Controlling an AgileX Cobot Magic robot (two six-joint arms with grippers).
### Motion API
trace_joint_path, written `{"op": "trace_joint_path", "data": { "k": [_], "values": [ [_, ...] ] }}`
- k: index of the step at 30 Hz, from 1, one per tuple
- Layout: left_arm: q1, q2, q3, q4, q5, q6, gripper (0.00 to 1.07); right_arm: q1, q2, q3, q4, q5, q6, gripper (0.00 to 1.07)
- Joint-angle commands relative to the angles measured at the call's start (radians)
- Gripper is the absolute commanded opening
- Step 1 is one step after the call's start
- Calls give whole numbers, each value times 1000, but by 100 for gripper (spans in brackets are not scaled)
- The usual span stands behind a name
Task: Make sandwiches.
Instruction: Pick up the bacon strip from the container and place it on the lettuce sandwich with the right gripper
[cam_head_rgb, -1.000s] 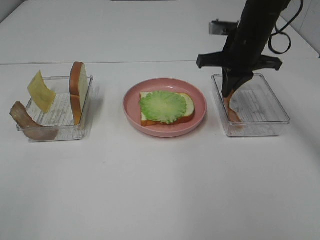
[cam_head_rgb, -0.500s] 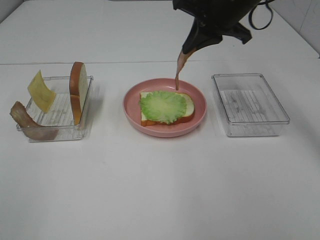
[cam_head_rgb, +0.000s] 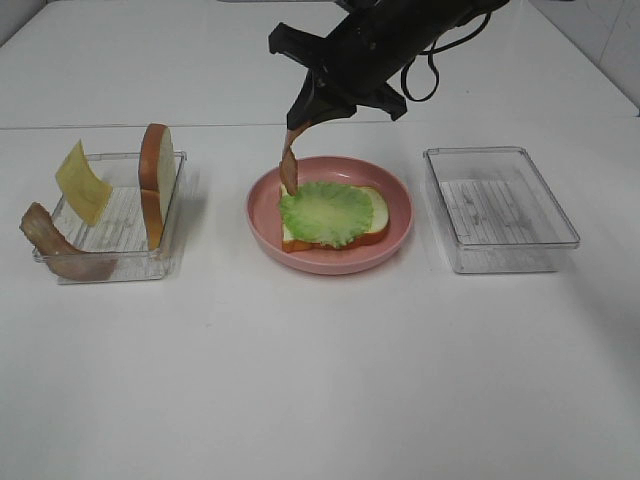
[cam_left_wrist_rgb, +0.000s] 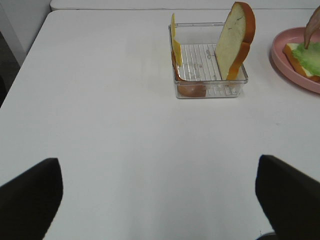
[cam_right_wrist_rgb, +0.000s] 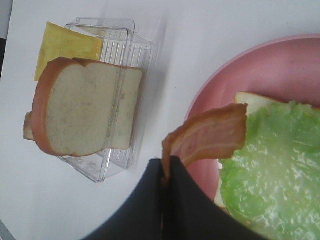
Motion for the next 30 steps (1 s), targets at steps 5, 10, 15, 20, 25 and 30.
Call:
{"op": "trace_joint_path", "data": {
  "k": [5, 10, 15, 20, 25, 30],
  "values": [
    [-5, -12, 0, 3, -6, 0, 102, 6, 50, -28, -13, 1, -13, 0],
    [-5, -12, 0, 3, -6, 0, 102, 6, 48, -28, -138, 22, -2, 0],
    [-5, -12, 0, 4, -6, 0, 102, 4, 48, -28, -343, 61, 91, 0],
    [-5, -12, 0, 4, -6, 0, 102, 4, 48, -28, -443, 70, 155, 0],
    [-5, -12, 0, 4, -6, 0, 102, 4, 48, -28, -442, 62, 157, 0],
    [-5, -12, 0, 4, -6, 0, 102, 4, 48, -28, -449, 68, 162, 0]
  ]
}}
